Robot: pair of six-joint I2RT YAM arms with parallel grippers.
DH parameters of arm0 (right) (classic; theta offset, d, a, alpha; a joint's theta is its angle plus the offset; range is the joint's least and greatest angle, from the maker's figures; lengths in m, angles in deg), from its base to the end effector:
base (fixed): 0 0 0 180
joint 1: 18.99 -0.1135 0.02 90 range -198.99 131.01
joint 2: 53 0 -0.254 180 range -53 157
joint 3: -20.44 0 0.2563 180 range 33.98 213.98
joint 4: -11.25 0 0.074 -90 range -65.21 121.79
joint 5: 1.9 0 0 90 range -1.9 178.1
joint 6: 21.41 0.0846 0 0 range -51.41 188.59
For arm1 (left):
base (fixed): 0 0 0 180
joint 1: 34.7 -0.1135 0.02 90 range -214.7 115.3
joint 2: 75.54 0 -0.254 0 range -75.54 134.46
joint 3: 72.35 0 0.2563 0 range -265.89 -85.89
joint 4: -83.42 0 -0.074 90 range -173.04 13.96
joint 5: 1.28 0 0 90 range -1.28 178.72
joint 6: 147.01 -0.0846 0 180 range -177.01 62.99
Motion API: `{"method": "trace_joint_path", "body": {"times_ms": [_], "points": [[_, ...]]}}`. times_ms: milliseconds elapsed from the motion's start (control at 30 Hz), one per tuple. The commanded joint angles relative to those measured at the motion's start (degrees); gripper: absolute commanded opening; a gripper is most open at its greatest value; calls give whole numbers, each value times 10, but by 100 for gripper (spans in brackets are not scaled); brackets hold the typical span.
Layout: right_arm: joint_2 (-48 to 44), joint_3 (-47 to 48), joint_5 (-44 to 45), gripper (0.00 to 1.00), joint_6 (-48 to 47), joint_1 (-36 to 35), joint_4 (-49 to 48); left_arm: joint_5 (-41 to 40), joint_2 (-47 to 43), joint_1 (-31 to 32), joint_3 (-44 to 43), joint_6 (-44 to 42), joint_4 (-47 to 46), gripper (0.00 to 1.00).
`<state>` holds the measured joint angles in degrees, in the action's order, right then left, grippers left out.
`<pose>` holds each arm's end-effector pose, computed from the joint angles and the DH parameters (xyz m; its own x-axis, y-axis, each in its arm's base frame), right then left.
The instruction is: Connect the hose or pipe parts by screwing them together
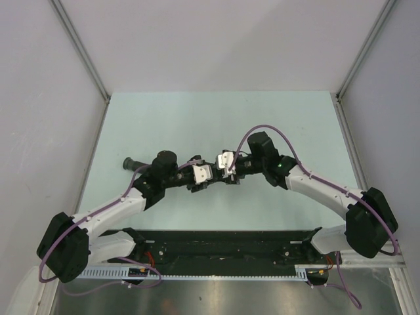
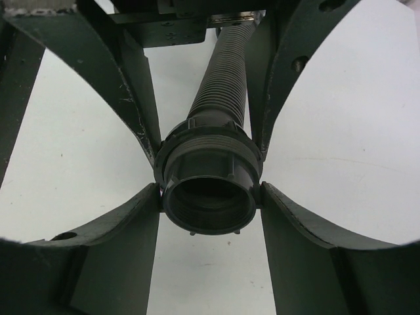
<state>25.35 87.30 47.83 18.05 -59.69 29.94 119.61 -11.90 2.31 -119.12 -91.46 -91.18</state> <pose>0.2218 0.2629 0.2416 0.4690 -0.3736 -0.8003 -0.8797 -0.1170 -0.4609 0.2040 -0.2081 0.2112 0.2573 0.4140 -0.8732 0.9100 0.2002 0.3631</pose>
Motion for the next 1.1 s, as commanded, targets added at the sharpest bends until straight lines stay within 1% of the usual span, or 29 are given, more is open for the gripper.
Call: {"method": "trace_joint_path", "body": {"times_ms": [0, 200, 333, 467, 500, 567, 733, 967, 1067], "points": [[7, 13, 41, 15, 38, -17, -35, 29, -5, 17, -21, -12, -80, 0], [12, 14, 49, 9, 34, -29, -27, 23, -5, 18, -21, -17, -80, 0], [16, 13, 51, 6, 73, -30, -38, 22, -5, 18, -22, -18, -81, 0], [29, 13, 30, 3, 113, -29, -35, 21, -8, 19, -22, -20, -83, 0], [30, 13, 25, 1, 117, -29, -33, 20, -7, 19, -21, -20, -83, 0], [30, 13, 15, 0, 117, -28, -16, 16, -8, 19, -19, -24, -84, 0], [20, 14, 20, 0, 81, -22, 19, 28, -11, 19, -15, -31, -84, 0], [-4, 27, -56, 0, -7, 9, 69, 65, -25, 19, -6, -46, -83, 0], [-6, 29, -62, 0, -35, 12, 90, 61, -26, 18, -5, -45, -84, 0]]}}
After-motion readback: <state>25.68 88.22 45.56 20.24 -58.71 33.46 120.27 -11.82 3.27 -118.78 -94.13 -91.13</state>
